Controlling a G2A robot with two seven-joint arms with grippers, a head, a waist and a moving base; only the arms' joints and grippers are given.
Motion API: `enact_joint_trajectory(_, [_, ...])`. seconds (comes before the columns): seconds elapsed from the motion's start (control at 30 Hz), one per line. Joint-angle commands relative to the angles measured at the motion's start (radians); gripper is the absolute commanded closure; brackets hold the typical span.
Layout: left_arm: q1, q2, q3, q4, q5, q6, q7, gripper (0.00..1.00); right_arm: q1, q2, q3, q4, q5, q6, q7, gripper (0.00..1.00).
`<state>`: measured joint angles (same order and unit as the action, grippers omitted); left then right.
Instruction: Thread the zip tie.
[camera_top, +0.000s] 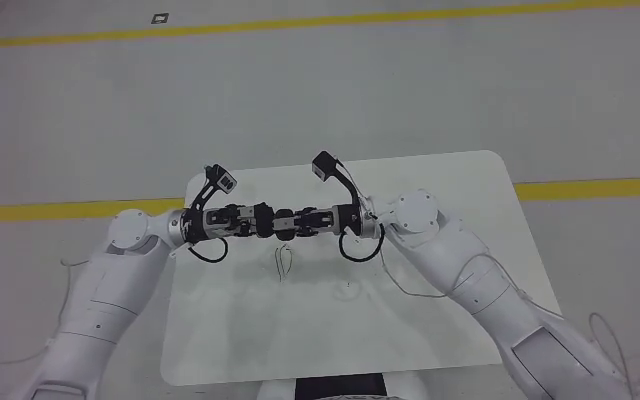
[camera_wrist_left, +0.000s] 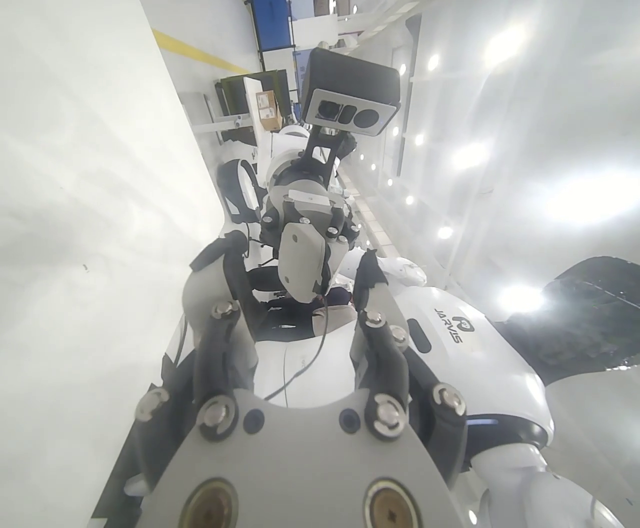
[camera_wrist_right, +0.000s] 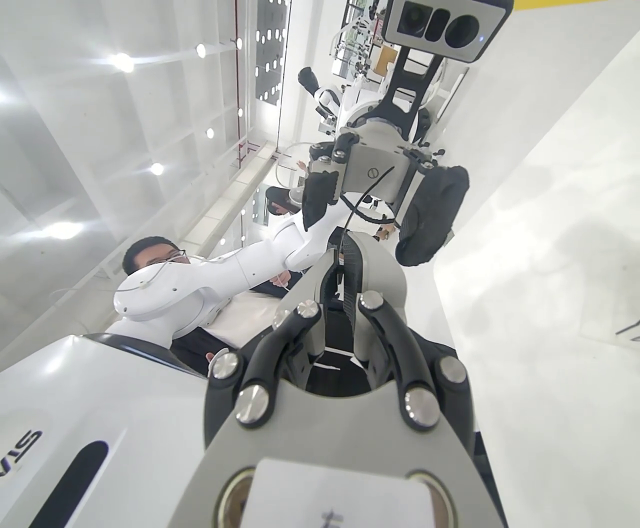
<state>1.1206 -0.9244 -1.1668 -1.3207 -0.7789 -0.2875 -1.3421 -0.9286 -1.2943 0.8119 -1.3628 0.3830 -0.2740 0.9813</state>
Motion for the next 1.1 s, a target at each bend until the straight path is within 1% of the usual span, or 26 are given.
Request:
enact_joint_trajectory(0.0, [-0.002,-0.001,0.002,0.002,0.0,0.002,0.0,0.58,0.0,-0.001,0.003,0.003,-0.003,0.002,-0.007,1.0])
enact_joint_trajectory(0.2, [-0.008,-0.002,0.008,0.007,-0.002,0.001,-0.004,0.6,-0.007,0.0,0.013,0.018,-0.016,0.028,-0.024,1.0])
enact_joint_trajectory(0.47, [-0.014,-0.004,0.013,0.016,-0.004,-0.001,-0.008,0.66,-0.014,0.001,0.026,0.027,-0.024,0.061,-0.039,1.0])
enact_joint_trajectory(0.8, [-0.019,-0.006,0.016,0.023,-0.006,-0.002,-0.011,0.73,-0.007,-0.006,0.022,0.041,-0.015,0.077,-0.033,1.0])
enact_joint_trajectory(1.0, [-0.023,-0.007,0.022,0.026,-0.007,-0.001,-0.014,0.76,-0.005,-0.011,0.019,0.054,-0.016,0.076,-0.033,1.0])
enact_joint_trajectory(1.07, [-0.024,-0.008,0.023,0.029,-0.004,-0.002,-0.014,0.79,-0.006,-0.012,0.021,0.056,-0.014,0.076,-0.036,1.0])
